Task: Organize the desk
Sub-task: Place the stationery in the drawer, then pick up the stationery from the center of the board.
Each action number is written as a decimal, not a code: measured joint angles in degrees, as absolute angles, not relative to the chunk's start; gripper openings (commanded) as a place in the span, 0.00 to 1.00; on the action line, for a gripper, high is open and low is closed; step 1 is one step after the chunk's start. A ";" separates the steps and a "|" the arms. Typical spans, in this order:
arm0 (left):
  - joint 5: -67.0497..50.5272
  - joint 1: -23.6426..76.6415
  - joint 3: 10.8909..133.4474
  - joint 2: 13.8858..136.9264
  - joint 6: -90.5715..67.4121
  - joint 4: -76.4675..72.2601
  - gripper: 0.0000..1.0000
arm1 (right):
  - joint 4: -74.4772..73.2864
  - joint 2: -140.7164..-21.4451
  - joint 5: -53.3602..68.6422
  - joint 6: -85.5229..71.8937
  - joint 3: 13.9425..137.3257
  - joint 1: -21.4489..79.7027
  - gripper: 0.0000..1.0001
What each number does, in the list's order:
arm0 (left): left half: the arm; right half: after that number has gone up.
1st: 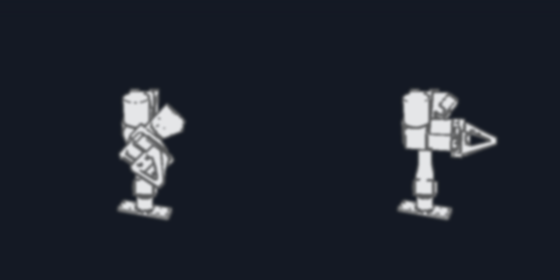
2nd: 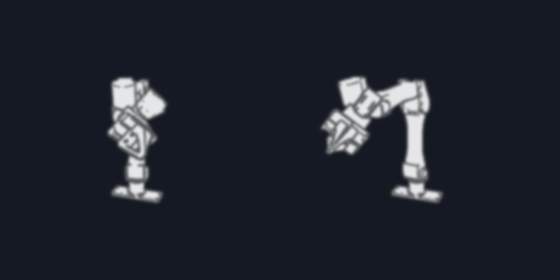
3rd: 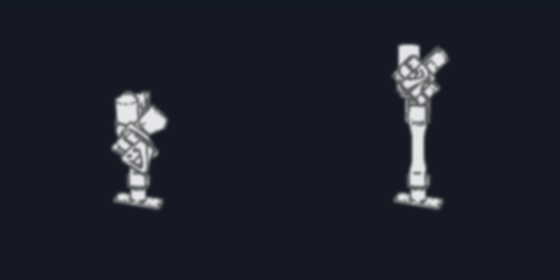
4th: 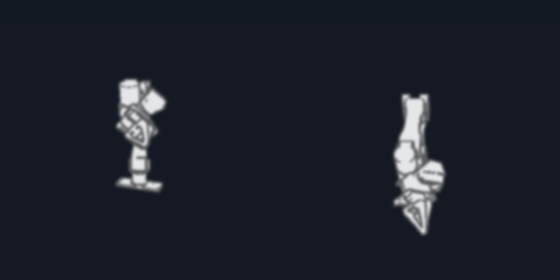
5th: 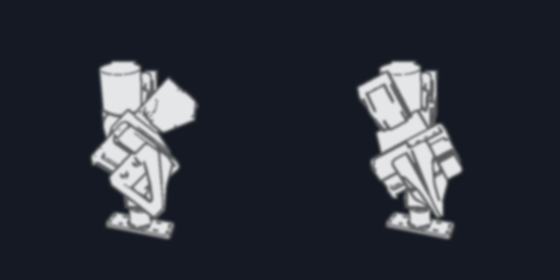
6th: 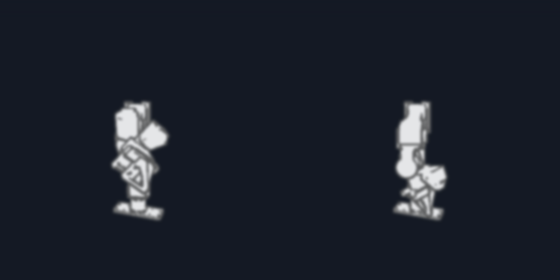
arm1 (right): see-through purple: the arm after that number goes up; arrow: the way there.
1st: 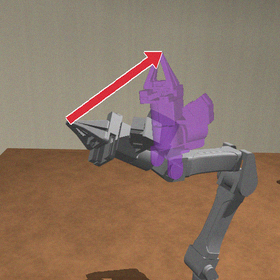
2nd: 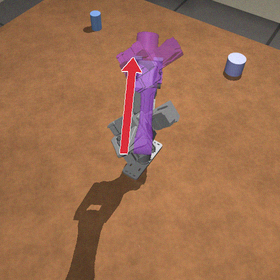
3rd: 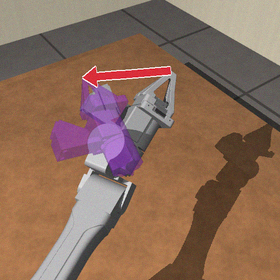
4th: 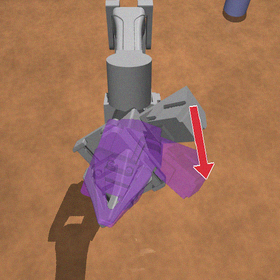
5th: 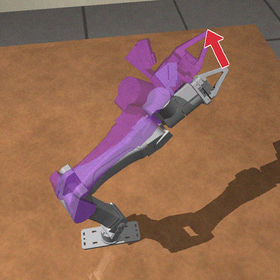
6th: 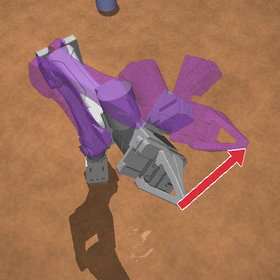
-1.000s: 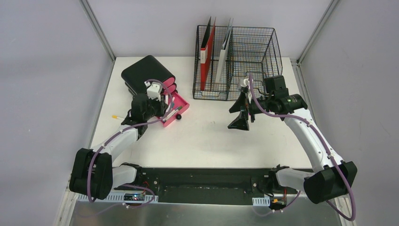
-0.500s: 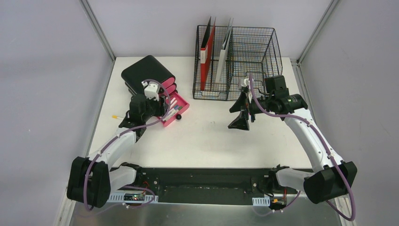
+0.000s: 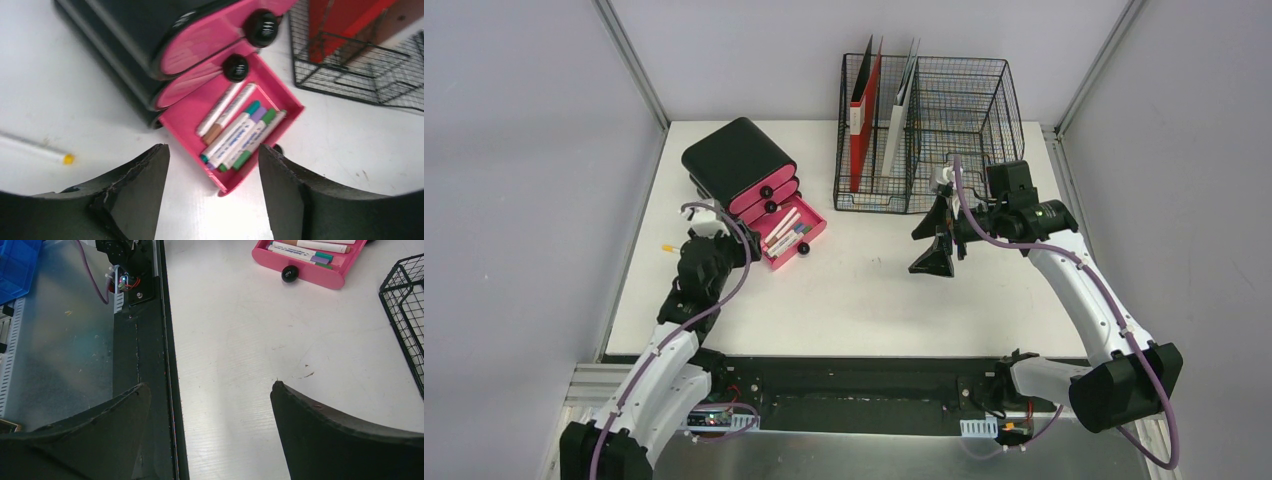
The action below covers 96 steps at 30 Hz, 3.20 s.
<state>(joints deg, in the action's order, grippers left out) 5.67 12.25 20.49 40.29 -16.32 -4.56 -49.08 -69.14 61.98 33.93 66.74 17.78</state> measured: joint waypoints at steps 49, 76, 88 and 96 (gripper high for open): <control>20.03 -10.59 59.77 98.37 -58.37 38.22 0.65 | -48.71 -69.14 63.92 33.93 66.08 17.69 0.95; 20.97 -10.59 60.88 99.09 -59.18 41.43 0.03 | -48.71 -69.14 63.92 33.93 65.89 17.69 0.95; 15.22 -10.48 46.96 84.44 -59.20 38.63 0.00 | -48.71 -69.14 63.92 33.93 65.87 17.69 0.96; 9.39 -9.72 37.54 68.23 -59.44 37.19 0.00 | -48.01 -69.14 64.38 33.41 65.04 17.69 0.96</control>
